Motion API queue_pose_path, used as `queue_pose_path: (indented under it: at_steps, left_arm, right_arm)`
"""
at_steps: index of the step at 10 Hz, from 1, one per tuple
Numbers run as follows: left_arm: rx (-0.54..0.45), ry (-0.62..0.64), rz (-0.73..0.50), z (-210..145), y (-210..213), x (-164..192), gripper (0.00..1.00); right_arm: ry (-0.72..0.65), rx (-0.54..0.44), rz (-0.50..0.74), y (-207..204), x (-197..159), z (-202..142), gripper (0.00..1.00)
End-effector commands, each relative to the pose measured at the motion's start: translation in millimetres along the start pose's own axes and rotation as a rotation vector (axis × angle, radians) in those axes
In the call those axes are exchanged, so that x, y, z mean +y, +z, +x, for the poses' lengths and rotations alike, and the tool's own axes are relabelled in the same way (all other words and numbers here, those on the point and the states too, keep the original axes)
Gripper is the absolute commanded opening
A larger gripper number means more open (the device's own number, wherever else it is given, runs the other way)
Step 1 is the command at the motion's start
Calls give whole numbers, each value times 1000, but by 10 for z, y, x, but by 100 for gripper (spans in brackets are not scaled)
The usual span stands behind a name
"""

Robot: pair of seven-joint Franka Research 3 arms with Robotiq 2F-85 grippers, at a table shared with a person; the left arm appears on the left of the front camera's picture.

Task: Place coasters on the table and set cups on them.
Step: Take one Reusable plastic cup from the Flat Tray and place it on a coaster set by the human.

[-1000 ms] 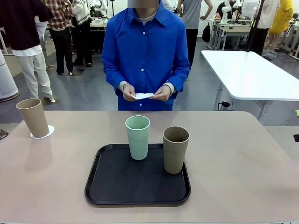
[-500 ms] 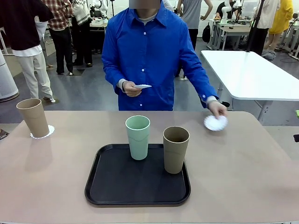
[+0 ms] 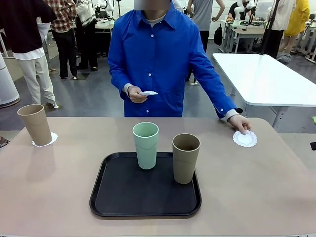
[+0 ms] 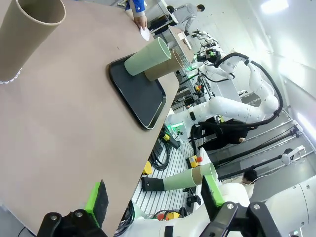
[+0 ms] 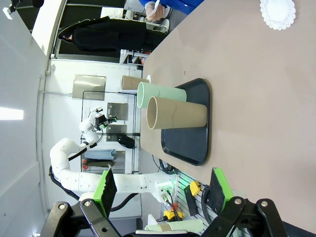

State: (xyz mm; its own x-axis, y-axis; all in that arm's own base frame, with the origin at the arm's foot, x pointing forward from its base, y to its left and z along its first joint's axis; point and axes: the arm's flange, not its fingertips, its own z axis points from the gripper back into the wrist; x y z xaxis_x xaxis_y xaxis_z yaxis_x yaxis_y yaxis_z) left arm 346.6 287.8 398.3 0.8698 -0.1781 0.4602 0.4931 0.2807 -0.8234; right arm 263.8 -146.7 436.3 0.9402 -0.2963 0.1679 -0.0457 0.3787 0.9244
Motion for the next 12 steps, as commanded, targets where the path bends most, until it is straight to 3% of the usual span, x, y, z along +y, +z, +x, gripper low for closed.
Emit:
queue_pose_path:
  at_steps: [1,10,11,12]
  left_arm:
    - [-3,5,3,-9,13,-4,100]
    - [-3,5,3,-9,13,-4,100]
    - [-3,5,3,-9,13,-4,100]
    - [-3,5,3,-9,13,-4,100]
  right_arm:
    - [0,-1,13,-1,4,8,100]
    - [0,0,0,0,0,0,100]
    - [98,109,-39,70,176,137,100]
    - [185,211,-162,116,425,303,100]
